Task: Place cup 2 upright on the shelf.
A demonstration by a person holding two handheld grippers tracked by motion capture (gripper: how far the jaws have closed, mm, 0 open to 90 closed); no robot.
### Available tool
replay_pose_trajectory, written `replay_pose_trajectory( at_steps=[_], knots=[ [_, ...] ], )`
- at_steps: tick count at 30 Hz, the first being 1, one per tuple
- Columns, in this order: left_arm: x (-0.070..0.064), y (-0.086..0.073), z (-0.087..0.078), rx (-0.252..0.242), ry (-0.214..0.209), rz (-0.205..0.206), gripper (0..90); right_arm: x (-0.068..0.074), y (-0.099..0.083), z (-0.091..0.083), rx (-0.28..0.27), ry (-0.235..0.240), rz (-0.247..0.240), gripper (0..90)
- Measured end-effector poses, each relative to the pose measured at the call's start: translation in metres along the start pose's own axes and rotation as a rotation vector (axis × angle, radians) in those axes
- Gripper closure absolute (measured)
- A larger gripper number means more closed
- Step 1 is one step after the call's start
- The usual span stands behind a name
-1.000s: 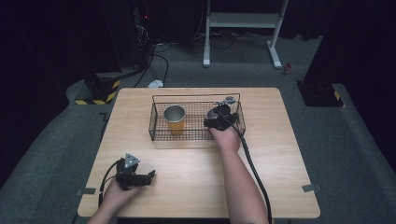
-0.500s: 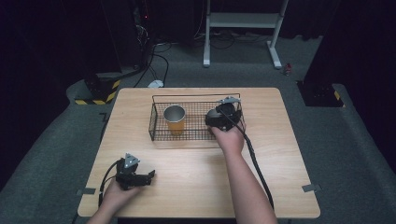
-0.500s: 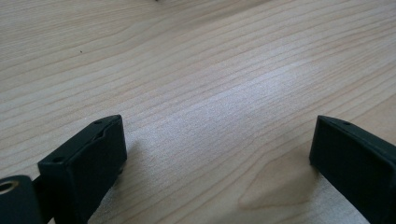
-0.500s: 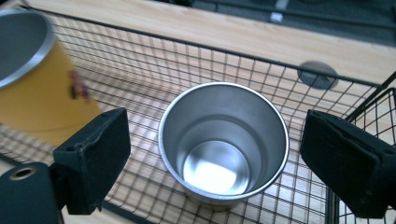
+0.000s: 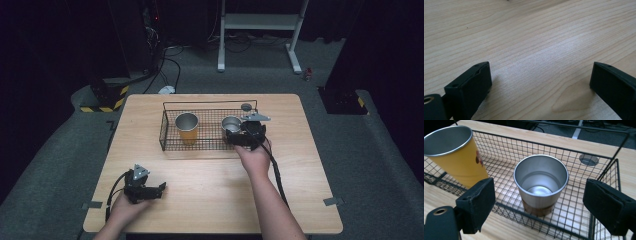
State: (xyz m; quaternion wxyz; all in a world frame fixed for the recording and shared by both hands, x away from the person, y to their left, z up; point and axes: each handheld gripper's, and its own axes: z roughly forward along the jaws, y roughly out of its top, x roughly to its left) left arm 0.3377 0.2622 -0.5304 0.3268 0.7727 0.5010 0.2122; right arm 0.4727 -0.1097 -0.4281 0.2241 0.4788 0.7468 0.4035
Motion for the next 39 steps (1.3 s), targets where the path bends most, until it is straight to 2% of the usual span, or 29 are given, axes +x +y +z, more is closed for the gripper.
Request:
replay_pose_trajectory(
  at_steps=[7, 14, 19, 22, 29, 33, 35, 36, 38, 39],
  knots=[
    [0.0, 0.0, 0.0, 0.0, 0.0, 0.0, 4.3, -0.006, -0.022, -0.016, 0.004, -0.009, -0.008, 12.4],
    [0.0, 0.0, 0.0, 0.0, 0.0, 0.0, 4.3, -0.015, -0.056, -0.033, 0.006, -0.034, -0.002, 12.9],
    [0.0, 0.0, 0.0, -0.001, 0.0, 0.0, 4.3, -0.018, -0.084, -0.041, 0.031, -0.063, -0.032, 13.0],
    [0.0, 0.0, 0.0, 0.0, 0.0, 0.0, 4.4, -0.021, -0.097, -0.043, 0.058, -0.102, -0.063, 13.3],
    [0.0, 0.0, 0.0, 0.001, -0.004, 0.003, 4.4, -0.031, -0.128, -0.051, 0.134, -0.109, -0.068, 13.2],
    [0.001, 0.001, 0.0, -0.001, -0.003, 0.007, 4.6, -0.041, -0.144, -0.056, 0.179, -0.107, -0.061, 13.0],
    [0.001, 0.0, 0.0, -0.002, -0.002, 0.007, 4.9, -0.045, -0.154, -0.058, 0.178, -0.112, -0.069, 11.5],
    [0.001, 0.0, 0.0, -0.002, -0.001, 0.006, 5.2, -0.048, -0.157, -0.06, 0.165, -0.104, -0.053, 12.7],
    [0.001, 0.0, 0.0, -0.001, -0.001, 0.006, 5.5, -0.053, -0.16, -0.064, 0.178, -0.072, -0.026, 13.2],
    [0.001, 0.0, 0.0, -0.001, 0.0, 0.006, 5.6, -0.054, -0.161, -0.066, 0.179, -0.064, -0.028, 13.2]
  ],
)
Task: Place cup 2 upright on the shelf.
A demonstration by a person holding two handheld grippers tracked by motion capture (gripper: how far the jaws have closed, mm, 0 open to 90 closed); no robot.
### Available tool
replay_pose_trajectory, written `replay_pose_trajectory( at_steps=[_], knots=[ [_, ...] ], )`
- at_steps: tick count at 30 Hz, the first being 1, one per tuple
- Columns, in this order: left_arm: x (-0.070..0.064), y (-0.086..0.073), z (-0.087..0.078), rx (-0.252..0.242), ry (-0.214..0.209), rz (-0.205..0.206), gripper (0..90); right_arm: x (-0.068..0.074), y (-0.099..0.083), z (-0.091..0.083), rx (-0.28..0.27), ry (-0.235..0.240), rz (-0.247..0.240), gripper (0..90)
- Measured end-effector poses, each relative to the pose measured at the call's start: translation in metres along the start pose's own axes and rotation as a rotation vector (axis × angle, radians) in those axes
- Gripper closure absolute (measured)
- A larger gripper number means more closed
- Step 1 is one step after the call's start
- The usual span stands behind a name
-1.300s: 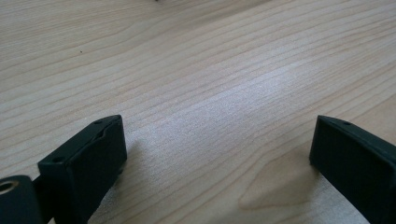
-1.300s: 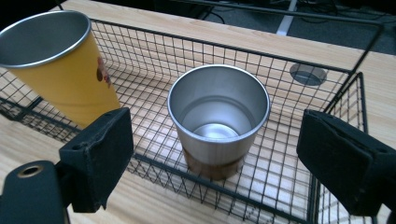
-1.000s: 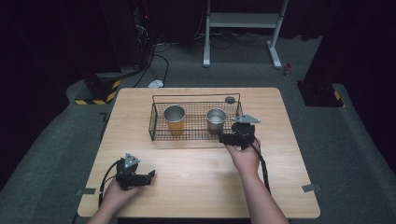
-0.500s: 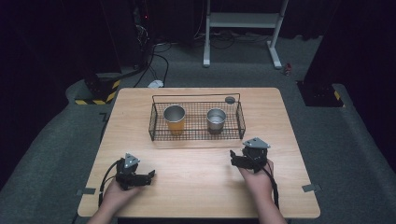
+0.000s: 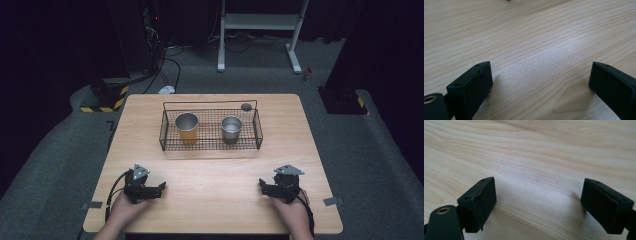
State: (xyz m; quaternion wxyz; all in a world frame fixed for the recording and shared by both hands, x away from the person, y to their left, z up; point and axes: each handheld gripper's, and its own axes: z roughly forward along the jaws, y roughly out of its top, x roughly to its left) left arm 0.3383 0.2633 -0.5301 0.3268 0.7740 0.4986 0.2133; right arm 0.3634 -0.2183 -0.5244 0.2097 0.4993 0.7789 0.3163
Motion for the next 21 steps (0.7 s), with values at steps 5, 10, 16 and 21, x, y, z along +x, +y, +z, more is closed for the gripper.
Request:
replay_pose_trajectory(
  at_steps=[5, 10, 16, 21],
  knots=[
    [0.0001, 0.0, 0.0, 0.0, 0.0, 0.0, 5.8, 0.0022, 0.0006, 0.0011, -0.005, -0.046, 0.038, 12.6],
    [0.0001, 0.0, 0.0, 0.0, 0.001, 0.002, 5.8, 0.0026, 0.0016, 0.0022, -0.002, -0.055, 0.05, 12.1],
    [0.0, -0.0002, -0.0002, -0.003, 0.003, -0.003, 6.2, 0.0026, 0.0016, 0.0021, 0.0, -0.055, 0.05, 12.1],
    [-0.0002, -0.0013, -0.0015, -0.008, 0.008, -0.014, 7.9, 0.0026, 0.0016, 0.0021, -0.001, -0.054, 0.05, 12.1]
  ],
)
